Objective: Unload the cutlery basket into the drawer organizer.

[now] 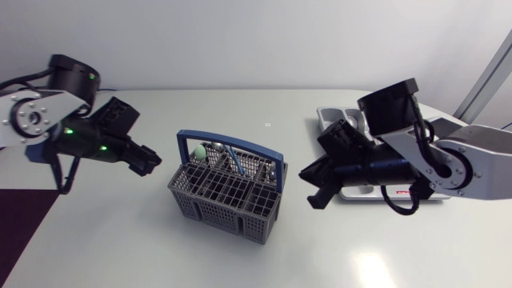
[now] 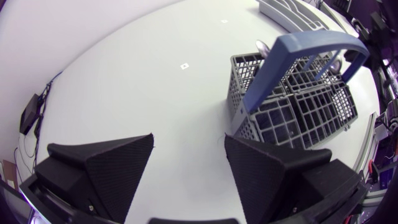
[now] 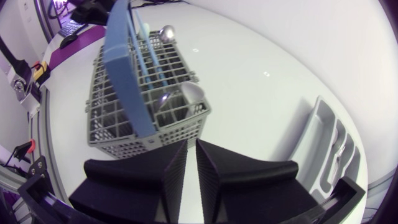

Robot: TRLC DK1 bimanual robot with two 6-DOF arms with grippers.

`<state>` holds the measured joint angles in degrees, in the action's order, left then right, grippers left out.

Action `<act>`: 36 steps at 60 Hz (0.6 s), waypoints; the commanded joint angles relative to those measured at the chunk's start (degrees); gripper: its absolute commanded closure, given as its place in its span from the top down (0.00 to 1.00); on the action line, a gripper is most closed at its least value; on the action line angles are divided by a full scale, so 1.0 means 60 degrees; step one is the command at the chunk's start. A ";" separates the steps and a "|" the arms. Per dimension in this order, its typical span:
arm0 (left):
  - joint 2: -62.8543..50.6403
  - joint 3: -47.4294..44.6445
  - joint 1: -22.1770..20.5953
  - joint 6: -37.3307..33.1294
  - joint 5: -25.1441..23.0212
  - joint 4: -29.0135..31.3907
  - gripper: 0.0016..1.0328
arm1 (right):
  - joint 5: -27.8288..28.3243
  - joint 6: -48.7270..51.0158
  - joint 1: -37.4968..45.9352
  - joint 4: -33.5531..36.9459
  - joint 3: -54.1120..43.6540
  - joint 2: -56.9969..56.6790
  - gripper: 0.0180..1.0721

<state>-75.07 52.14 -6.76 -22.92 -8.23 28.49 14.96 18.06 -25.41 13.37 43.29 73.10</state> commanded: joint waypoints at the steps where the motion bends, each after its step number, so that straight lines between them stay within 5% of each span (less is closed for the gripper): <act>1: 0.1129 -0.0750 0.0043 -0.0531 -0.0284 0.0584 0.86 | 0.0099 0.0300 0.0324 -0.0411 0.0300 0.0561 0.17; 22: 0.2038 -0.2157 -0.2022 -0.0634 -0.0269 0.1375 0.86 | 0.0729 -0.0023 0.0661 -0.1393 0.2058 0.3578 0.17; 36: 0.0939 -0.2040 -0.1934 -0.0531 -0.0137 0.0232 0.86 | 0.0949 -0.0110 0.0280 -0.0836 0.2468 0.4003 0.17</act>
<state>-66.96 40.18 -18.79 -25.58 -9.10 31.83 19.53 18.39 -22.59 6.48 56.97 96.77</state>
